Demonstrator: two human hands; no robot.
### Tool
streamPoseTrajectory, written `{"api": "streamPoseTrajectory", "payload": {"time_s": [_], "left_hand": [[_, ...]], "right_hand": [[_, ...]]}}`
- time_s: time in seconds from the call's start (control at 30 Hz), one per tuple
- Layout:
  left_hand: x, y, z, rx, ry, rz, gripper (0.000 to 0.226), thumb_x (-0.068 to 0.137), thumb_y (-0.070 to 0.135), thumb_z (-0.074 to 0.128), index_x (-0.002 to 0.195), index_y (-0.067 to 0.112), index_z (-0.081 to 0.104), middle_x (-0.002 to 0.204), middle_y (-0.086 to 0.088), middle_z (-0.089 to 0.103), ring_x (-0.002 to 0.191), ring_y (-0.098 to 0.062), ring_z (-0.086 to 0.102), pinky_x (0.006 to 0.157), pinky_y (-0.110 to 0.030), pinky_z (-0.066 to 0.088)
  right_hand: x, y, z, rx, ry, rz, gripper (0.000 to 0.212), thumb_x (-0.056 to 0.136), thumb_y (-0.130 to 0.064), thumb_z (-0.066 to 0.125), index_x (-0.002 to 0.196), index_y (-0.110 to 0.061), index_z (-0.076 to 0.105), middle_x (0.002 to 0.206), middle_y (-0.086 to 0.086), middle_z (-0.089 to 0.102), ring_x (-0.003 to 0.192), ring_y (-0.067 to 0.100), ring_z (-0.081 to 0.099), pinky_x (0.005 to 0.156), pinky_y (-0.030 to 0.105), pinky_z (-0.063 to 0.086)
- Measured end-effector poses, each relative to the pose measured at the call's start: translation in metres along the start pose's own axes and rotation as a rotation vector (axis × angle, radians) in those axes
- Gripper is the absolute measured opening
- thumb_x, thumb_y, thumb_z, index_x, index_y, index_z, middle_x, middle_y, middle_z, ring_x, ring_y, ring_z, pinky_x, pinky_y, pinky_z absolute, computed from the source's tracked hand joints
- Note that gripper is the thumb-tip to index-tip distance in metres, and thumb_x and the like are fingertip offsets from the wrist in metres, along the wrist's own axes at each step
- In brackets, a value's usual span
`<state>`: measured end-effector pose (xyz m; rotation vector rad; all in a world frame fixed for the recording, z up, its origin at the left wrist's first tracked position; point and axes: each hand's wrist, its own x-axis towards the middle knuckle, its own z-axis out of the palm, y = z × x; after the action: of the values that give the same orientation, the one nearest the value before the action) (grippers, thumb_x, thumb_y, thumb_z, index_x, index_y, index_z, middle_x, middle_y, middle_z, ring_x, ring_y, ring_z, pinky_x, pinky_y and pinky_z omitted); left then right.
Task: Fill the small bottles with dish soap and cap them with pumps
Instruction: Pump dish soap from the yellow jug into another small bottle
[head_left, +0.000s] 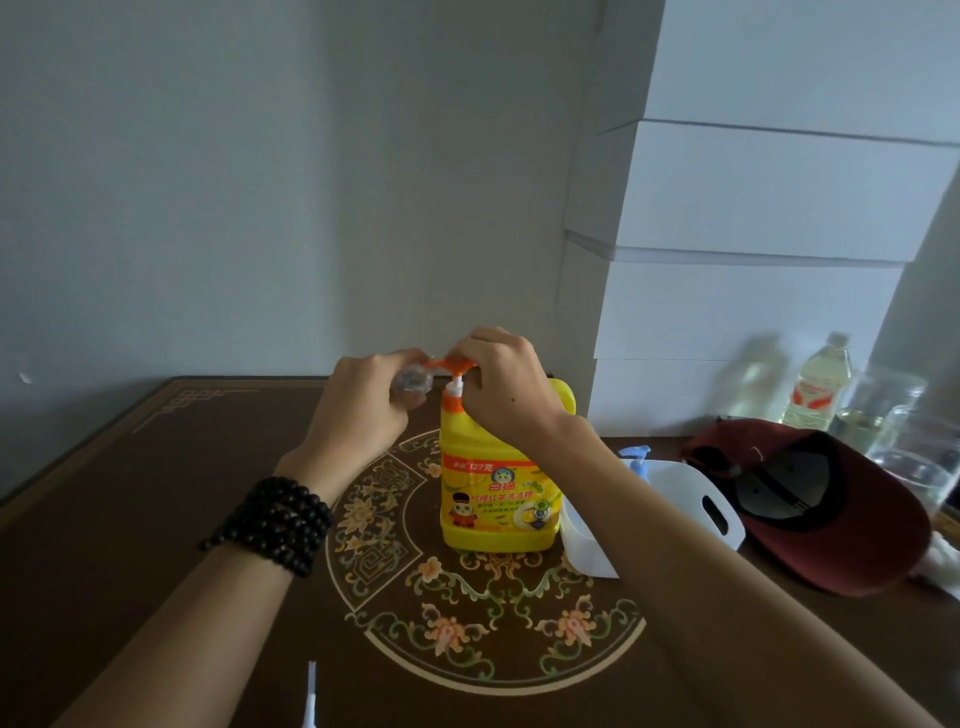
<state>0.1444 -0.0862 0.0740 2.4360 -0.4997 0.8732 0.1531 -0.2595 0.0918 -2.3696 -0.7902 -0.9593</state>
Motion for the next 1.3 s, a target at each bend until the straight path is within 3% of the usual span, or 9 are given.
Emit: {"api": "streamPoseTrajectory", "payload": {"time_s": [0.1, 0.27, 0.47, 0.6, 0.77, 0.9, 1.03, 1.13, 1.3], "left_hand": [[-0.002, -0.002, 0.002, -0.008, 0.01, 0.018, 0.027, 0.084, 0.013, 0.078, 0.108, 0.026, 0.074, 0.087, 0.001, 0.078, 0.079, -0.022, 0.072, 0.063, -0.018, 0.042], [-0.007, -0.008, 0.009, -0.013, 0.008, -0.001, 0.028, 0.081, 0.014, 0.081, 0.104, 0.028, 0.075, 0.08, 0.008, 0.075, 0.064, -0.004, 0.055, 0.058, 0.0, 0.029], [-0.012, -0.005, 0.012, -0.046, -0.037, -0.029, 0.03, 0.086, 0.014, 0.078, 0.112, 0.027, 0.074, 0.093, 0.002, 0.078, 0.082, -0.017, 0.073, 0.07, -0.021, 0.054], [-0.007, -0.001, 0.002, -0.034, -0.059, -0.023, 0.029, 0.086, 0.013, 0.077, 0.111, 0.028, 0.074, 0.093, 0.004, 0.077, 0.085, -0.016, 0.072, 0.06, 0.0, 0.034], [0.002, 0.003, -0.005, 0.006, -0.044, -0.003, 0.023, 0.085, 0.013, 0.076, 0.104, 0.027, 0.073, 0.088, 0.003, 0.076, 0.088, -0.024, 0.071, 0.065, -0.022, 0.039], [-0.001, 0.0, 0.001, -0.001, -0.005, 0.017, 0.024, 0.086, 0.013, 0.075, 0.106, 0.026, 0.073, 0.088, 0.003, 0.077, 0.085, -0.024, 0.072, 0.066, -0.022, 0.043], [-0.008, -0.003, 0.008, -0.007, -0.006, 0.016, 0.024, 0.084, 0.012, 0.076, 0.102, 0.028, 0.073, 0.077, 0.009, 0.07, 0.075, -0.02, 0.07, 0.057, -0.014, 0.038], [-0.016, -0.006, 0.014, -0.032, -0.025, 0.0, 0.027, 0.085, 0.011, 0.077, 0.105, 0.028, 0.073, 0.085, 0.005, 0.074, 0.078, -0.017, 0.069, 0.058, -0.012, 0.036], [-0.012, -0.004, 0.011, -0.035, -0.016, -0.003, 0.03, 0.085, 0.012, 0.077, 0.111, 0.027, 0.073, 0.092, 0.002, 0.078, 0.085, -0.021, 0.073, 0.069, -0.025, 0.052]], "right_hand": [[-0.002, 0.002, 0.004, 0.016, 0.051, -0.002, 0.03, 0.071, 0.006, 0.05, 0.089, -0.001, 0.074, 0.088, 0.012, 0.071, 0.084, 0.028, 0.062, 0.071, 0.037, 0.054], [-0.009, 0.003, 0.023, 0.023, 0.142, 0.038, 0.015, 0.069, 0.01, 0.059, 0.075, 0.002, 0.069, 0.077, 0.013, 0.066, 0.074, 0.03, 0.059, 0.06, 0.041, 0.05], [-0.015, 0.002, 0.028, 0.033, 0.195, 0.059, 0.012, 0.068, 0.013, 0.058, 0.067, 0.003, 0.065, 0.07, 0.014, 0.062, 0.067, 0.03, 0.056, 0.055, 0.042, 0.047], [-0.003, -0.002, 0.012, 0.035, 0.074, 0.058, 0.019, 0.066, 0.001, 0.052, 0.072, 0.001, 0.07, 0.075, 0.013, 0.068, 0.073, 0.031, 0.061, 0.062, 0.041, 0.051], [0.016, 0.0, -0.003, -0.017, -0.035, 0.022, 0.027, 0.068, 0.002, 0.049, 0.077, -0.002, 0.074, 0.079, 0.012, 0.072, 0.075, 0.03, 0.065, 0.068, 0.04, 0.054], [0.0, 0.002, 0.003, 0.031, 0.077, 0.031, 0.036, 0.067, -0.007, 0.043, 0.08, -0.002, 0.076, 0.081, 0.011, 0.074, 0.076, 0.029, 0.067, 0.067, 0.037, 0.055], [-0.006, 0.002, 0.017, 0.029, 0.12, 0.054, 0.025, 0.067, -0.004, 0.046, 0.072, 0.002, 0.07, 0.075, 0.014, 0.07, 0.072, 0.034, 0.063, 0.06, 0.042, 0.052], [-0.013, 0.002, 0.025, 0.031, 0.132, 0.046, 0.017, 0.068, 0.002, 0.049, 0.066, 0.004, 0.066, 0.07, 0.016, 0.066, 0.068, 0.036, 0.059, 0.057, 0.045, 0.049], [-0.016, 0.001, 0.022, 0.033, 0.134, 0.049, 0.015, 0.075, 0.008, 0.056, 0.077, 0.003, 0.071, 0.079, 0.015, 0.068, 0.076, 0.034, 0.061, 0.064, 0.044, 0.051]]}}
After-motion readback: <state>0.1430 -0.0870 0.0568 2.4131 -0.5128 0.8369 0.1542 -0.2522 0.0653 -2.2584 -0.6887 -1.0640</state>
